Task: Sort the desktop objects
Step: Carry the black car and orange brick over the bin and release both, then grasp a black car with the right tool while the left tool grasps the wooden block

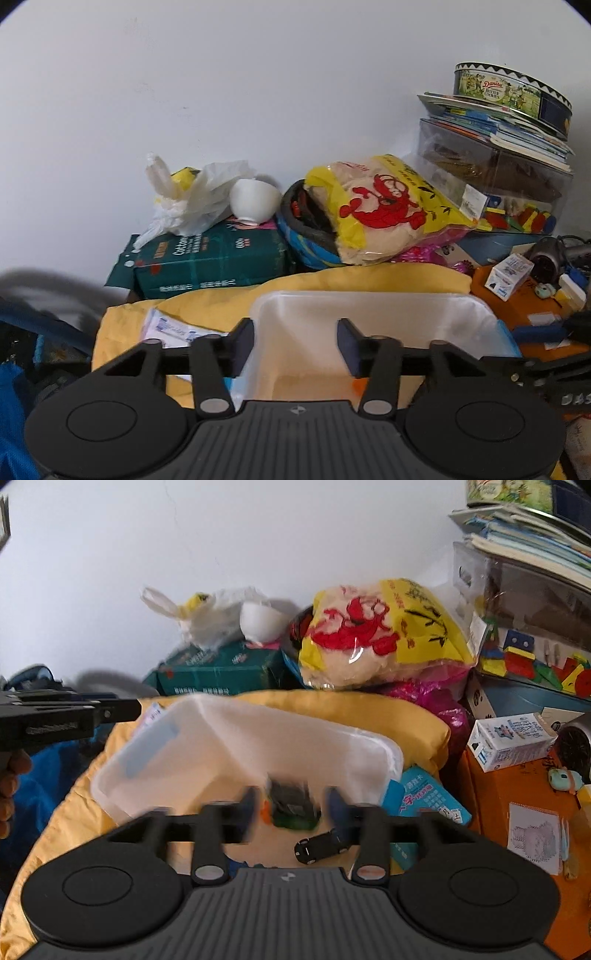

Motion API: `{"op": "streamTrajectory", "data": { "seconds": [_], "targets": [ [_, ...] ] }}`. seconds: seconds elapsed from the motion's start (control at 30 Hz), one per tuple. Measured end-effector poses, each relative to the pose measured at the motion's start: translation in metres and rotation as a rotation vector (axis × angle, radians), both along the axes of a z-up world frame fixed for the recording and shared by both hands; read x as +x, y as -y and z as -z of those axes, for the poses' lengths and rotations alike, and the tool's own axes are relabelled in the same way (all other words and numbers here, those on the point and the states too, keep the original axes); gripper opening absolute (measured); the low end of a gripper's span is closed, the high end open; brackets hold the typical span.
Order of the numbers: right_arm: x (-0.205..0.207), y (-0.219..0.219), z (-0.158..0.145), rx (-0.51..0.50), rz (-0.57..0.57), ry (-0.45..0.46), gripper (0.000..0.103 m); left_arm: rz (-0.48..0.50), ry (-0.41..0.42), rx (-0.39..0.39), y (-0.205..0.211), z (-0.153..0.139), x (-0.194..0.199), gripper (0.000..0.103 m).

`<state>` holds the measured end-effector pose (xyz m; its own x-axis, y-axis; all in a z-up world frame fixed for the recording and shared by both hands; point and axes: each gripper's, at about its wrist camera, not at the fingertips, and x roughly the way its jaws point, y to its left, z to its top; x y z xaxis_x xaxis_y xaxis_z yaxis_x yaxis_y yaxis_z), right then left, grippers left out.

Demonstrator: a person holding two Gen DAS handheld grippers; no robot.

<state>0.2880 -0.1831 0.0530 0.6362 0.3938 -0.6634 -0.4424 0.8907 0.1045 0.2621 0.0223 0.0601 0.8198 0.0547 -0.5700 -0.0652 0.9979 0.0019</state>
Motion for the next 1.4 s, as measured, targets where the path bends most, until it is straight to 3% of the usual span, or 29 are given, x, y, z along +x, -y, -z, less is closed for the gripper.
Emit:
{"op": "streamTrajectory", "data": {
  "seconds": [0.2, 0.37, 0.5, 0.63, 0.93, 1.3, 1.4],
  "targets": [
    [-0.031, 0.012, -0.006, 0.037, -0.020, 0.068, 0.072, 0.046, 0.001, 0.038, -0.009, 0.021, -0.049, 0.054],
    [-0.092, 0.031, 0.012, 0.067, -0.045, 0.072, 0.072, 0.100, -0.044, 0.043, -0.013, 0.067, -0.115, 0.054],
    [-0.133, 0.034, 0.057, 0.003, -0.071, -0.023, 0.072, 0.154, -0.141, 0.063, -0.006, 0.106, -0.154, 0.054],
    [-0.159, 0.035, 0.091, -0.027, -0.076, -0.112, 0.069, 0.133, -0.200, 0.034, -0.006, 0.129, -0.178, 0.054],
    [-0.176, 0.021, 0.109, -0.079, -0.125, -0.127, 0.058, 0.066, -0.208, 0.031, -0.020, 0.141, -0.195, 0.054],
    [-0.173, -0.001, 0.135, -0.160, -0.192, -0.125, 0.057, 0.051, -0.282, 0.036, -0.024, 0.162, -0.178, 0.054],
    [-0.171, -0.011, 0.138, -0.181, -0.251, -0.126, 0.043, 0.073, -0.288, 0.049, -0.017, 0.166, -0.177, 0.054]
  ]
}}
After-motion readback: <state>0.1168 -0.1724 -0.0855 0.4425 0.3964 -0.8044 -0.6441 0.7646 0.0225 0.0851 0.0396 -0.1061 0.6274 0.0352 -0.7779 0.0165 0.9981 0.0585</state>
